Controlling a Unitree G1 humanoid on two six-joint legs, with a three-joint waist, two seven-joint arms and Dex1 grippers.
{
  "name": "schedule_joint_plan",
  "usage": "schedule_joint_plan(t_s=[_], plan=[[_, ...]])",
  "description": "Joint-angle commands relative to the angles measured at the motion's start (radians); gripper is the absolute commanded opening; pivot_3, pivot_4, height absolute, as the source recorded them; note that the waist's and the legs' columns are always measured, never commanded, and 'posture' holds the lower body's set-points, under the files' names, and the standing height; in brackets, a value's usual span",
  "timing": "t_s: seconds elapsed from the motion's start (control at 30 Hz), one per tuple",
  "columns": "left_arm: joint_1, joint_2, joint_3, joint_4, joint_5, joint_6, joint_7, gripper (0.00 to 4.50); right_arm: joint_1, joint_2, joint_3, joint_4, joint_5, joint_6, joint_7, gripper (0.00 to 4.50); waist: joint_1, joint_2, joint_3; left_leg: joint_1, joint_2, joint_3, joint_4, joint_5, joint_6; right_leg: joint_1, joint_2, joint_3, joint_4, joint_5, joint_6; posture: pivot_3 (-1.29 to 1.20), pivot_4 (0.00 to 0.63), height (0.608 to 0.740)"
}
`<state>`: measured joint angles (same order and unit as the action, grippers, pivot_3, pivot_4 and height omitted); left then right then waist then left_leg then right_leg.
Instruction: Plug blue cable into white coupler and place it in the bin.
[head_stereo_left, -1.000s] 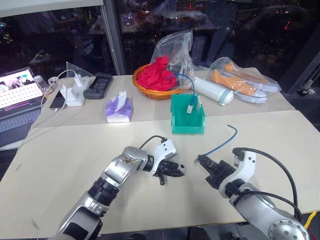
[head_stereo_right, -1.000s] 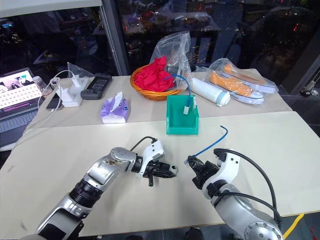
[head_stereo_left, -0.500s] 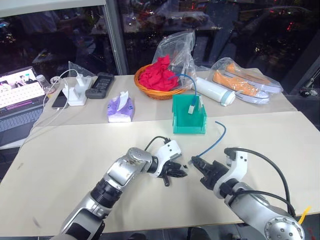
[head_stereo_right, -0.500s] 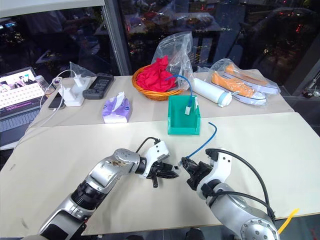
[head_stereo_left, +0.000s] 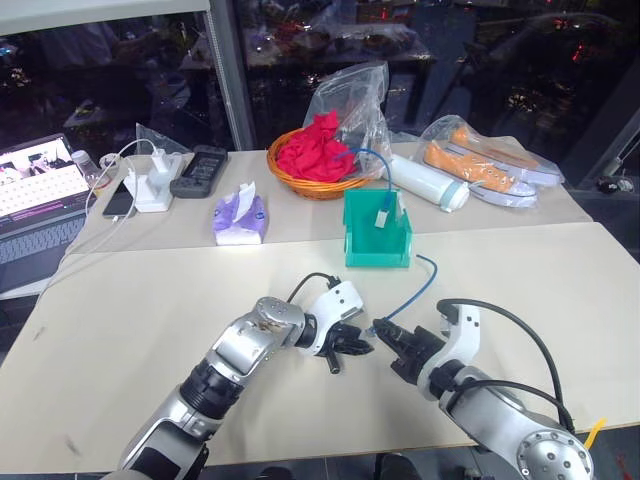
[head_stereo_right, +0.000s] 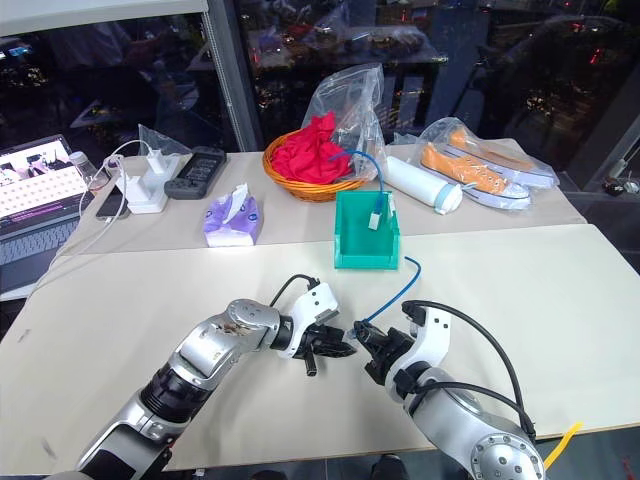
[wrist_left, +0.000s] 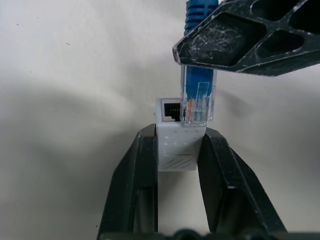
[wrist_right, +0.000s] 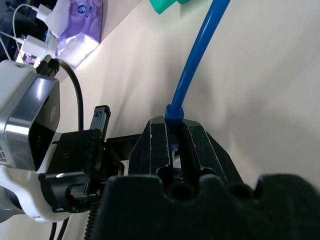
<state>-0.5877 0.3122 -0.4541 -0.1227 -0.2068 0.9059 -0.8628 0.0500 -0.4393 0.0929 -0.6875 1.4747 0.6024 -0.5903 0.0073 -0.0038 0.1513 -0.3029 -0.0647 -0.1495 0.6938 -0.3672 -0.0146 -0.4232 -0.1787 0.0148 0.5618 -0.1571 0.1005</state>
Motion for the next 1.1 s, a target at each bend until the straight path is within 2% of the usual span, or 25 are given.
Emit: schedule_joint_plan(t_s=[0.03,0.67,1.1], plan=[[0.013,0.008,-0.007,-0.020,-0.012,0.023,0.011,0.64,0.002,0.016,-0.014,-0.001,-0.005,0.001,0.010,0.00,-0.001,0.000,0.000,0.000,0.000,0.000,0.000,0.000,0.000,0.000,0.000,0.000,0.000,0.000,0.000,0.00,0.150,0.740],[0.013,0.001,0.015,0.014,-0.056,0.010,0.027,0.64,0.012,0.021,-0.026,0.029,-0.028,0.037,0.052,0.00,-0.004,0.000,0.000,0.000,0.000,0.000,0.000,0.000,0.000,0.000,0.000,0.000,0.000,0.000,0.000,0.00,0.150,0.740],[-0.022,0.008,0.024,-0.063,-0.087,0.113,0.058,0.64,-0.026,-0.053,0.019,0.019,-0.048,0.162,0.004,0.00,-0.007,0.000,0.000,0.000,0.000,0.000,0.000,0.000,0.000,0.000,0.000,0.000,0.000,0.000,0.000,0.00,0.150,0.740]])
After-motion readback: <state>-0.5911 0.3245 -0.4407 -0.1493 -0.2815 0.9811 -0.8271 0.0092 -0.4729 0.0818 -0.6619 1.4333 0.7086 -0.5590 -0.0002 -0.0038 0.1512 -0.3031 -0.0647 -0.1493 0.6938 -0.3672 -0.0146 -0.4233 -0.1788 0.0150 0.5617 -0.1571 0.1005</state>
